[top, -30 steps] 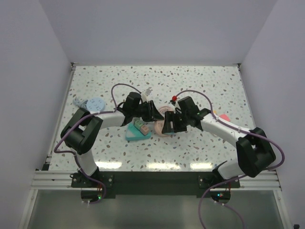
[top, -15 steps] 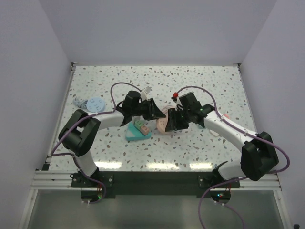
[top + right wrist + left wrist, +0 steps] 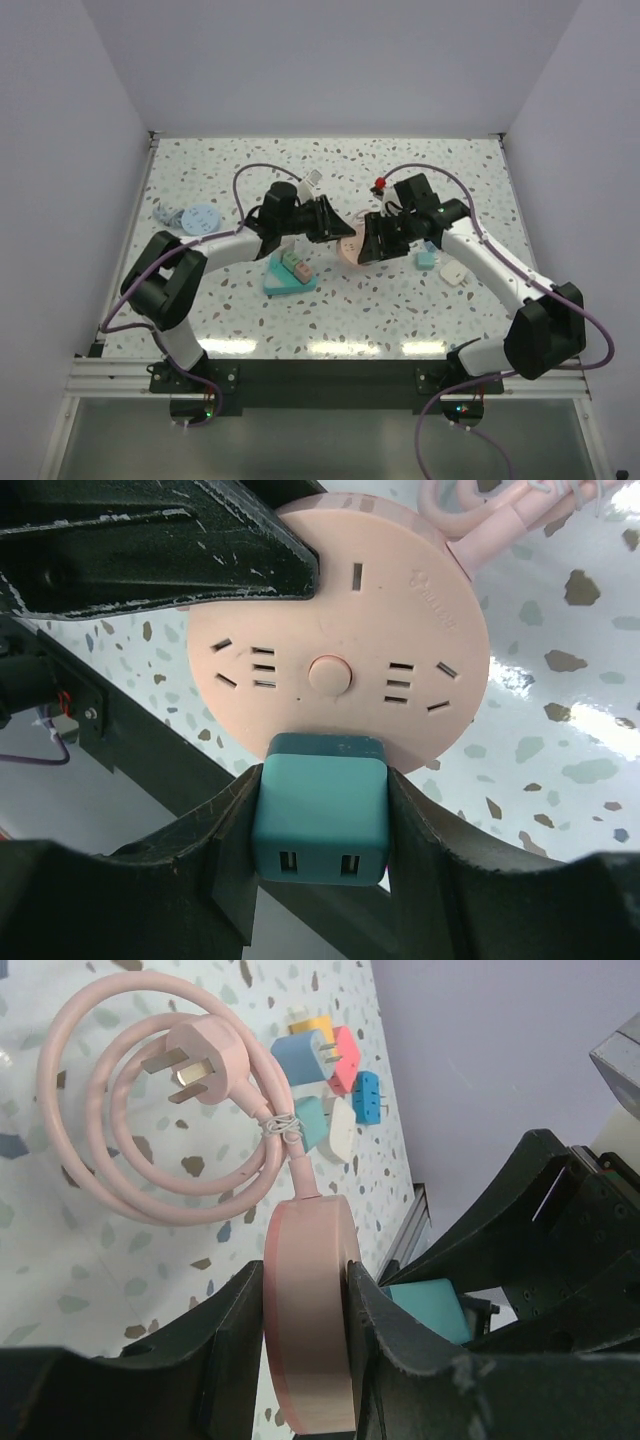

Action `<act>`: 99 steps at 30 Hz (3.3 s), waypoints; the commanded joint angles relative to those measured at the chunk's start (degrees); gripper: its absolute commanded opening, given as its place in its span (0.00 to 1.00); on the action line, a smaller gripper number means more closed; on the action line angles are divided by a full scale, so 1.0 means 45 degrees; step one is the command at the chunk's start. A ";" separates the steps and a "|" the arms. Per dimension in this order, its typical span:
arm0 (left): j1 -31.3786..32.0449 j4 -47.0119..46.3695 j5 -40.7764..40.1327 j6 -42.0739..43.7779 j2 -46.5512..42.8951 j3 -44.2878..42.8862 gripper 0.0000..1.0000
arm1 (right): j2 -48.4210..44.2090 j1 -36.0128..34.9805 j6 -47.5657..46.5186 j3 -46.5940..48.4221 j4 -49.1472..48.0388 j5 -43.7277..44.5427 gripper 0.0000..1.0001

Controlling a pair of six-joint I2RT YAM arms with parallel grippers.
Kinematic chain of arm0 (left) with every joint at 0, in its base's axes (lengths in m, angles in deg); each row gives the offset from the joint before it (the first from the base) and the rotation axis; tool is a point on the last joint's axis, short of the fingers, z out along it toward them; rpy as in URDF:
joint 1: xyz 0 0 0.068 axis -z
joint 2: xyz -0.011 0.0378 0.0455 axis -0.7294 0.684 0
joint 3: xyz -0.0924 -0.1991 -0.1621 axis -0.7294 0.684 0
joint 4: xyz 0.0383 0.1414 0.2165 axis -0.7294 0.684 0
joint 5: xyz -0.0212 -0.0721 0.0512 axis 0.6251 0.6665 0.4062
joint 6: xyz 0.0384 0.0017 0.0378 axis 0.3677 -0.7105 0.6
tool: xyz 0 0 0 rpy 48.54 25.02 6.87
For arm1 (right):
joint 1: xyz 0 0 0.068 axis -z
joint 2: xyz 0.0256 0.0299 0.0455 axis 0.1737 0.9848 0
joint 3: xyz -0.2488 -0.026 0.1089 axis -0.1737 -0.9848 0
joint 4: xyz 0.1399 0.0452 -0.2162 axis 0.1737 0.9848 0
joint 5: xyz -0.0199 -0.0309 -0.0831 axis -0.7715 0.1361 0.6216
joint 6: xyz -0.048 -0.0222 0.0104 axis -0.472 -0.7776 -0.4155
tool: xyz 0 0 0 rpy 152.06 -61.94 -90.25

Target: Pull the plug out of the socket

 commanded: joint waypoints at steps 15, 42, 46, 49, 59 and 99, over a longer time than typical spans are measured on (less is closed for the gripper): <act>-0.0695 0.0916 -0.0414 0.1583 -0.0530 -0.0965 0.00 | -0.1273 0.0753 -0.0486 0.3043 0.1208 -0.2231 0.00; -0.1321 0.0837 0.0387 0.1758 -0.0999 -0.0731 0.00 | 0.0150 0.5147 0.3440 -0.1233 -0.0433 1.0089 0.00; -0.1438 0.0760 0.0368 0.1818 -0.0940 -0.0439 0.00 | 0.0461 0.5674 0.3694 -0.2230 -0.1508 0.9996 0.21; -0.1614 0.0701 0.0387 0.1895 -0.0842 -0.0438 0.00 | 0.1067 0.5753 0.3597 -0.2212 -0.1900 0.9275 0.44; -0.3506 0.1442 0.0718 0.2774 -0.0686 -0.1746 0.00 | 0.0034 0.6124 0.3499 -0.1880 -0.1900 0.8961 0.92; -1.1653 0.6306 -0.3012 0.4552 -0.0996 -0.2490 0.98 | 0.4835 -0.4441 -0.1421 0.3919 -0.2955 0.1596 0.97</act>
